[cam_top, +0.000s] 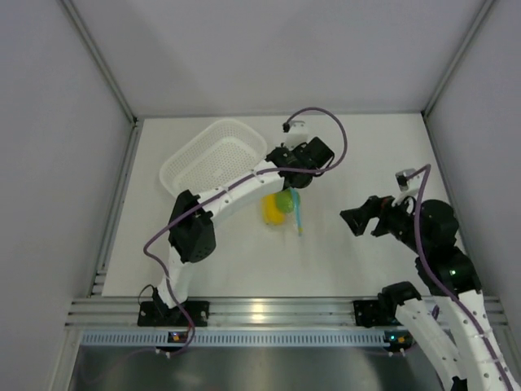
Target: Open the zip-top bag and remove the fake food
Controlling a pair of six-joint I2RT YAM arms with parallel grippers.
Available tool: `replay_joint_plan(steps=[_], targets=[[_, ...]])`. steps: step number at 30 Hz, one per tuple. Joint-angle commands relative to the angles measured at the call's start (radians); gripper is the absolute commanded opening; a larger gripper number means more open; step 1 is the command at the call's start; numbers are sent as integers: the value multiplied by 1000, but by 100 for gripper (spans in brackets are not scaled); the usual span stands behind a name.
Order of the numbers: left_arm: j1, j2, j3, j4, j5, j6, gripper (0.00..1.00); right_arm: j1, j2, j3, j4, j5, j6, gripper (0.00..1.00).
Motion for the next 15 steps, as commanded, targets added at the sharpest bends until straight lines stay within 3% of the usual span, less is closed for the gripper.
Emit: replay_joint_plan(steps=[1,5,7,8,11,15], targets=[[11,-107,-31,10,63,-217,0,-8,104,-54,201,-280,43,99],[11,-136,-55,11,80,-381,0,25,214,-83,301,-291,35,99],[12,-150,-80,11,87,-440,0,137,276,-59,294,-192,2,99],[14,-154,-87,10,100,-486,0,186,316,-42,285,-57,-36,98],[18,-170,-129,11,132,-573,0,370,391,-16,271,146,-64,87],[21,-206,-192,23,152,-638,0,447,411,-34,290,316,-75,80]])
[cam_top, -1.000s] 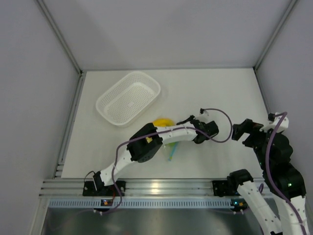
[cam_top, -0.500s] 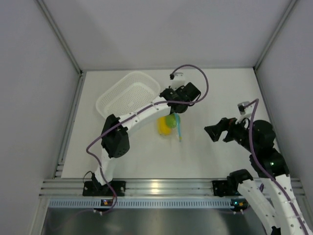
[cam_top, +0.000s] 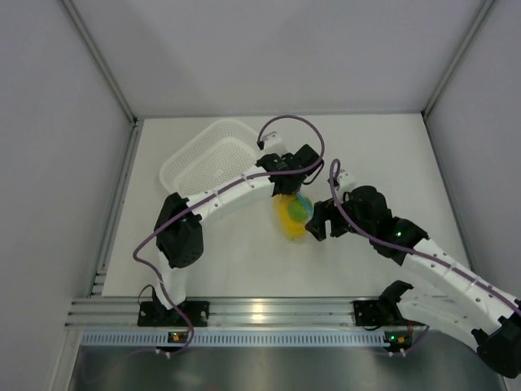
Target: Open the zip-top bag and remove the fake food
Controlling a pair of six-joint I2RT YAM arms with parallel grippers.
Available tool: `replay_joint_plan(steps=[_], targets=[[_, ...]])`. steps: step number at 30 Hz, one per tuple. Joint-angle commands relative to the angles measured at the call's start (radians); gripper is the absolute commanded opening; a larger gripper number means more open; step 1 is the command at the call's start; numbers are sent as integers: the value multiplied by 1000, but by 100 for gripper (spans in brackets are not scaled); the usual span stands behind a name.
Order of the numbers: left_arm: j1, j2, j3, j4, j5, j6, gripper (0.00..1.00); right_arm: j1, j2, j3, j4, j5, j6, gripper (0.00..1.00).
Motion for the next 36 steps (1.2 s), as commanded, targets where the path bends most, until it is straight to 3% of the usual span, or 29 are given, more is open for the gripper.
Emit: replay_joint_plan(steps=[1,8,16,24,29,36], targets=[[11,-99,-52,28,23,-139,0,56,-26,21,91,234,-35,79],[49,-202,-210,94,69,-250,0,69,-216,-224,349,157,22,69],[63,-243,-313,116,76,-322,0,80,-288,-399,571,69,73,60],[95,-260,-362,125,87,-351,0,147,-278,-506,769,82,102,60],[107,-271,-390,143,107,-356,0,178,-193,-517,827,177,111,47],[107,-271,-413,170,138,-353,0,196,-90,-516,930,263,108,40]])
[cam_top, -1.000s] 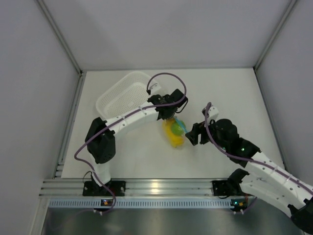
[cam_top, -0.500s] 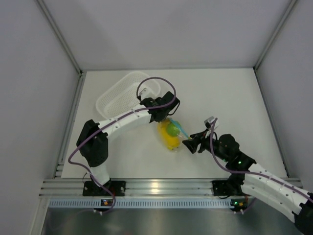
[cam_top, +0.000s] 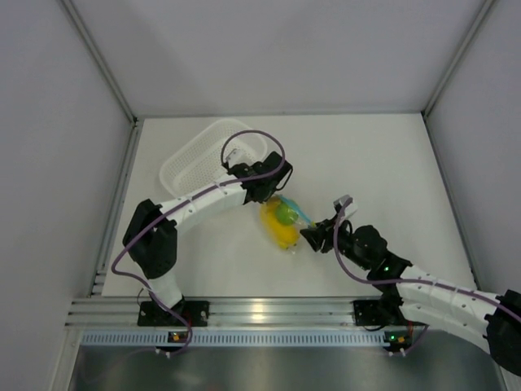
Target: Open the zip-top bag and remove the fake food
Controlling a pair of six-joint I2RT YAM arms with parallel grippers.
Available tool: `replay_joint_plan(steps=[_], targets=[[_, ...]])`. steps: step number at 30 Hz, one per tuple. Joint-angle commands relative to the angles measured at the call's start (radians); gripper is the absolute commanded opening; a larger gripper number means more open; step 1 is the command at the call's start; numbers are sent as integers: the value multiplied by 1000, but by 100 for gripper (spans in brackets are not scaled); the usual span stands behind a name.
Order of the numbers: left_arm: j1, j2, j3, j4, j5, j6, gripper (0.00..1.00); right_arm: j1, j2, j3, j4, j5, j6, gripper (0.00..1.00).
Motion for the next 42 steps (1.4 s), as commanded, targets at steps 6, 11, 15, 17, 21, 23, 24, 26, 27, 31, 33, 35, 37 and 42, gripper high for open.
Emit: replay_joint_plan(steps=[6,11,15,17,21,23,24,26,27,31,33,35,37,42], targets=[[2,-54,-49,64,43,-5,0,19,72,13,161,96,-16,10],[12,-69,-52,84,66,59,2,25,27,42,86,87,-53,0],[48,-71,-35,177,193,205,46,26,-49,97,-51,82,-106,0],[76,-81,-31,214,270,304,73,25,-82,125,-147,85,-140,0],[99,-103,-14,335,402,555,90,26,-109,203,-295,59,-192,0],[108,-101,26,412,491,748,91,25,-102,257,-388,42,-221,0],[111,-100,35,437,611,815,91,25,-99,293,-428,21,-232,0],[130,-103,43,499,719,928,91,26,-87,327,-506,7,-257,0],[142,-107,35,533,856,955,91,26,-83,352,-522,-7,-263,0],[217,-178,-110,841,1274,1070,89,26,-75,387,-554,-30,-257,0],[216,-206,-150,915,1360,1177,89,28,-64,415,-591,-42,-265,0],[211,-232,-187,926,1486,1284,89,31,-52,435,-614,-41,-274,0],[213,-252,-211,934,1613,1343,87,39,-38,466,-651,-74,-285,0],[200,-261,-224,934,1758,1441,87,69,6,533,-730,-85,-331,0]])
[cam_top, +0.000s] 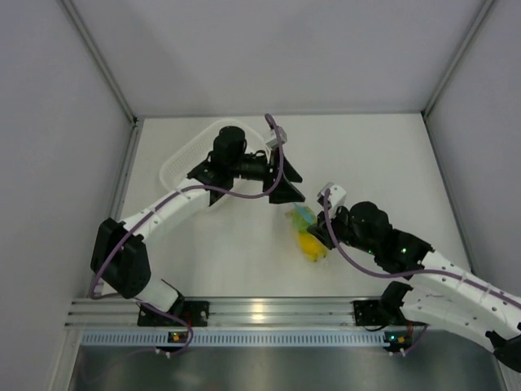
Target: Open the zip-top bag and remove the fake food
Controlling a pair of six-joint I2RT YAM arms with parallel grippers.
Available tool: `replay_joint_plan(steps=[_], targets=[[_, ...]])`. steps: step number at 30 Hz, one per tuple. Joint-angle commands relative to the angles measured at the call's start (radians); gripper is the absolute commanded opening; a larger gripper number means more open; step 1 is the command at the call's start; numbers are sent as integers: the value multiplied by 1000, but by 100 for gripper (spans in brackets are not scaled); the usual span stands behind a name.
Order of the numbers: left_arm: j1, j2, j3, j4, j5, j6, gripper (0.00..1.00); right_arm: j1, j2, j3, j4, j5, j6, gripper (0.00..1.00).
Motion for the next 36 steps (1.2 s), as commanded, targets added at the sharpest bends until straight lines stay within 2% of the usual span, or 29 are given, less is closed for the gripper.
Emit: replay_joint_plan(steps=[1,5,9,18,19,22,25,26,29,30,31,36], targets=[[-14,-32,-11,94,204,141,88,53,21,98,-58,-7,-51,0],[-35,-16,-16,95,198,118,91,101,46,147,-122,79,-72,0],[-60,4,-34,94,181,124,86,121,51,185,-164,107,-100,0],[-146,25,-94,94,144,162,67,128,34,195,-175,151,-135,0],[-152,28,-103,95,132,167,61,130,32,196,-176,156,-135,0],[-161,43,-120,95,112,178,59,130,23,196,-169,150,-137,0],[-161,63,-123,94,110,175,47,128,18,190,-159,147,-138,0],[-161,67,-123,94,104,175,36,128,18,188,-159,150,-137,0],[-161,64,-131,94,95,185,20,128,9,185,-158,147,-137,0],[-161,63,-134,94,89,187,7,128,6,185,-156,147,-137,0],[-161,63,-136,94,84,188,2,128,5,182,-153,147,-135,0],[-161,47,-129,72,80,193,0,128,-14,169,-130,130,-129,0]])
